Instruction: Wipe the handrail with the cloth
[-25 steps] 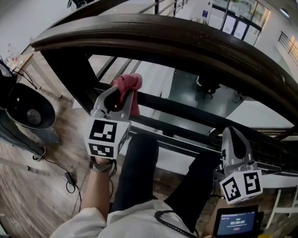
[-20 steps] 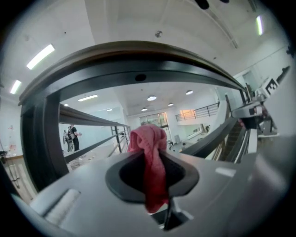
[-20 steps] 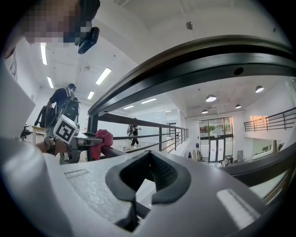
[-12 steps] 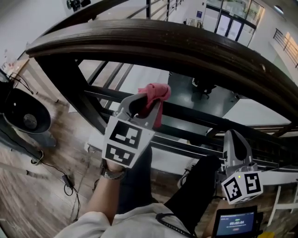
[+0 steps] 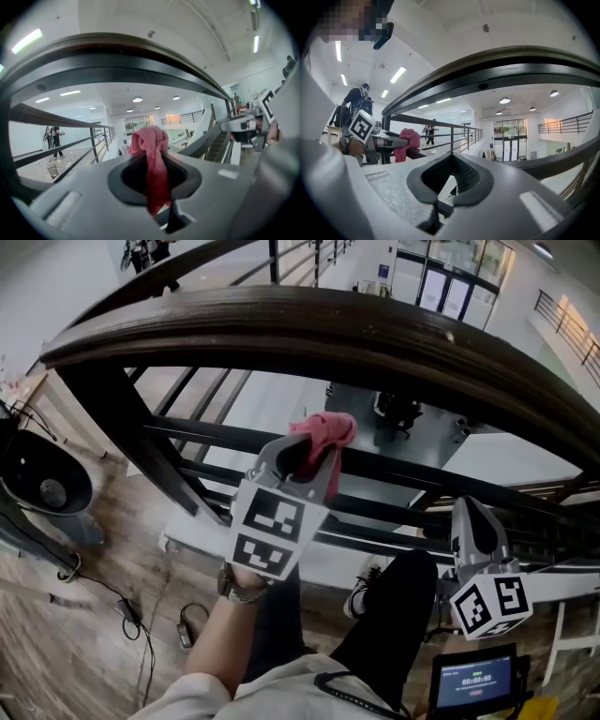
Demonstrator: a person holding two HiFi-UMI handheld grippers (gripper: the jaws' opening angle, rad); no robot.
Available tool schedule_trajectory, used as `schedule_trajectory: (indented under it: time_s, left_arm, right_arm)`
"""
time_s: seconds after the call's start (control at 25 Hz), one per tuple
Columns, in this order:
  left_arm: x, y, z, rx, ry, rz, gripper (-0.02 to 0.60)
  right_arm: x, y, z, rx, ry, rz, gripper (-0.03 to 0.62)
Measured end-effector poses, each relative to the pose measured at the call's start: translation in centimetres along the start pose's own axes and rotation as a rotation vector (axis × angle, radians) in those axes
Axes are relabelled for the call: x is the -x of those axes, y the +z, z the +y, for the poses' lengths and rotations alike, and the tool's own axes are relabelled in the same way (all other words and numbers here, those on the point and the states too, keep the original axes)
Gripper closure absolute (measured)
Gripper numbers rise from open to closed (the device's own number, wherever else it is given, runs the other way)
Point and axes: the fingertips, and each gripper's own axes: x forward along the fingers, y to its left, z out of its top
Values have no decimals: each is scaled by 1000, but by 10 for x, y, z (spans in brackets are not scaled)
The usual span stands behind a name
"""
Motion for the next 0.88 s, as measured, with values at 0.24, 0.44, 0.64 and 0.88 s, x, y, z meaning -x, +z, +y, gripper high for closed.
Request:
schedule_trajectory:
  time_s: [0.24,0.44,0.64,0.88]
  left_arm:
    - [-19,16,-45,-13,-26,-46,505]
    - [-34,28,-79,-28,-50,-80,505]
    - [-50,35,-108,-31,-92,-79,505]
    - [-65,47,-150,-53,-133,-86,505]
  right_arm:
    - [7,3,-19,28,-8,4,591]
    - [13,5,-36,58,-26,3,591]
    - [22,2,-54,77,-50,12,591]
    - [48,-1,-78,77,-91,24,591]
